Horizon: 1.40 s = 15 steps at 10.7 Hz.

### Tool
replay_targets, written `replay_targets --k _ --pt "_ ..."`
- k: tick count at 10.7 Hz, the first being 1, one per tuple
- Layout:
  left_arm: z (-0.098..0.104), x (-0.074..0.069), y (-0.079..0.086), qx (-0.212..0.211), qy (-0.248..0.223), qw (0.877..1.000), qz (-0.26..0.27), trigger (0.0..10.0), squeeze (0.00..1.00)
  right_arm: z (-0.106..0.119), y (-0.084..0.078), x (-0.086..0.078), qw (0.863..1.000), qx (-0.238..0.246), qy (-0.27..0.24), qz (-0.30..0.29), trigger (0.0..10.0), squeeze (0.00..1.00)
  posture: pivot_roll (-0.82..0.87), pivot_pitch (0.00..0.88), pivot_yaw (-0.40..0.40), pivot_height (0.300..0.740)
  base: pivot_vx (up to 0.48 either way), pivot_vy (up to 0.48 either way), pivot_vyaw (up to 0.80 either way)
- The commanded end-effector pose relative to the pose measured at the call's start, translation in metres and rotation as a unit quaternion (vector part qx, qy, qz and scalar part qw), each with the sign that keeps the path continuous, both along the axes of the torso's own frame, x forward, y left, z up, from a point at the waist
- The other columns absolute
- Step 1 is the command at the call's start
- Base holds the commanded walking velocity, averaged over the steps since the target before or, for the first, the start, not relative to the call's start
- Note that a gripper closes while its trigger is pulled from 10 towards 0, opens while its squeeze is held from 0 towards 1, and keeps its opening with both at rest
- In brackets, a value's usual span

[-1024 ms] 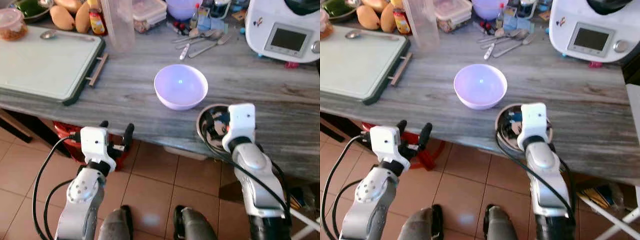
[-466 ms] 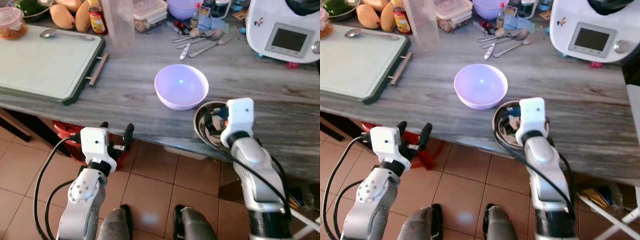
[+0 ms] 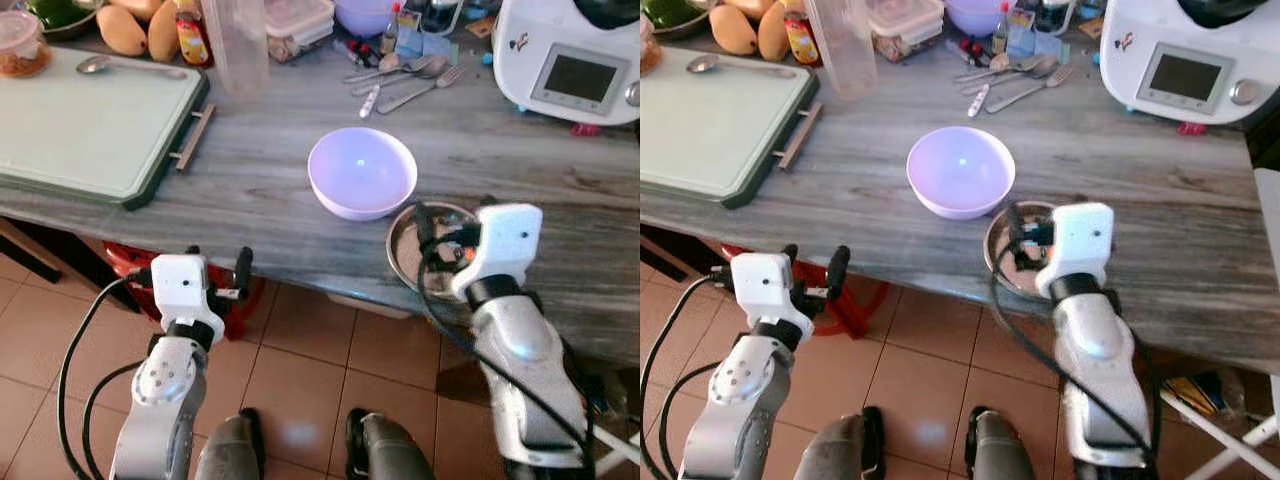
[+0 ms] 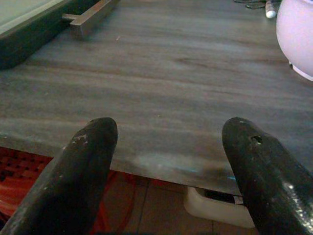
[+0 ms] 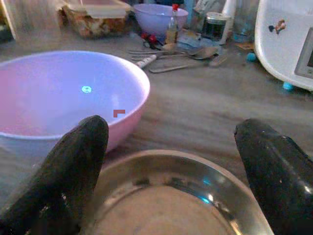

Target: Setting the table

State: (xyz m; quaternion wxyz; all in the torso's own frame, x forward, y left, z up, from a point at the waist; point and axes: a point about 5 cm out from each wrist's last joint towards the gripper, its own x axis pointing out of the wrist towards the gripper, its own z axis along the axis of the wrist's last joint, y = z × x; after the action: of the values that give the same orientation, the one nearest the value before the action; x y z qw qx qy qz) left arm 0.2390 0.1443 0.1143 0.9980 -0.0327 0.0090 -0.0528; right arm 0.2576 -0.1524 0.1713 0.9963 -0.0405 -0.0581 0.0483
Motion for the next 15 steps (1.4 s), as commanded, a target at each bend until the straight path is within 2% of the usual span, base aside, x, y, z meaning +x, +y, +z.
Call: replay_targets --k 1,4,7,8,10,12,13,14,15 --pt "-0.003 0.000 0.001 0.002 0.012 1.000 0.006 10.0 0.00 0.004 0.001 -0.002 1.000 0.006 -0.016 0.001 10.0 0.00 -0.03 0.223 -0.010 0.740 -0.277 0.000 0.00" --pt "-0.001 0.003 0.000 -0.002 0.007 1.000 0.011 10.0 0.00 0.006 -0.001 0.000 1.000 0.013 -0.028 0.000 10.0 0.00 -0.03 0.212 -0.009 0.740 -0.282 0.000 0.00" --pt "0.002 0.005 0.003 -0.001 0.001 1.000 0.014 10.0 0.00 -0.002 -0.011 0.001 0.999 0.006 -0.026 -0.022 10.0 0.00 -0.03 0.194 -0.006 0.740 -0.279 0.000 0.00" --pt "0.002 0.006 0.005 -0.001 -0.004 1.000 0.021 10.0 0.00 -0.007 -0.013 0.002 1.000 0.010 -0.022 -0.020 10.0 0.00 -0.03 0.179 -0.012 0.740 -0.281 0.000 0.00" --pt "0.002 0.014 0.009 -0.006 -0.014 0.999 0.041 10.0 0.00 -0.023 -0.024 0.004 0.998 0.026 -0.001 -0.056 10.0 0.00 -0.03 0.123 -0.024 0.740 -0.281 0.000 0.00" --pt "-0.005 0.020 0.004 -0.001 -0.017 0.999 0.036 10.0 0.00 -0.036 -0.023 0.008 0.998 0.023 0.017 -0.055 10.0 0.00 -0.02 0.044 -0.009 0.740 -0.266 0.000 0.00" --pt "-0.007 0.020 0.005 0.002 -0.017 0.999 0.036 10.0 0.00 -0.039 -0.022 0.008 0.998 0.021 0.018 -0.058 10.0 0.00 -0.03 0.034 -0.007 0.740 -0.251 0.000 0.00" --pt "-0.011 0.022 0.007 0.009 -0.020 0.999 0.043 10.0 0.00 -0.043 -0.019 0.015 0.998 -0.005 0.022 -0.064 10.0 0.00 -0.03 0.010 -0.006 0.740 -0.251 0.000 0.00" --pt "-0.013 0.023 0.007 0.010 -0.020 0.999 0.043 10.0 0.00 -0.045 -0.015 0.018 0.998 0.022 0.028 -0.048 10.0 0.00 -0.02 0.001 -0.007 0.740 -0.247 0.000 0.00"
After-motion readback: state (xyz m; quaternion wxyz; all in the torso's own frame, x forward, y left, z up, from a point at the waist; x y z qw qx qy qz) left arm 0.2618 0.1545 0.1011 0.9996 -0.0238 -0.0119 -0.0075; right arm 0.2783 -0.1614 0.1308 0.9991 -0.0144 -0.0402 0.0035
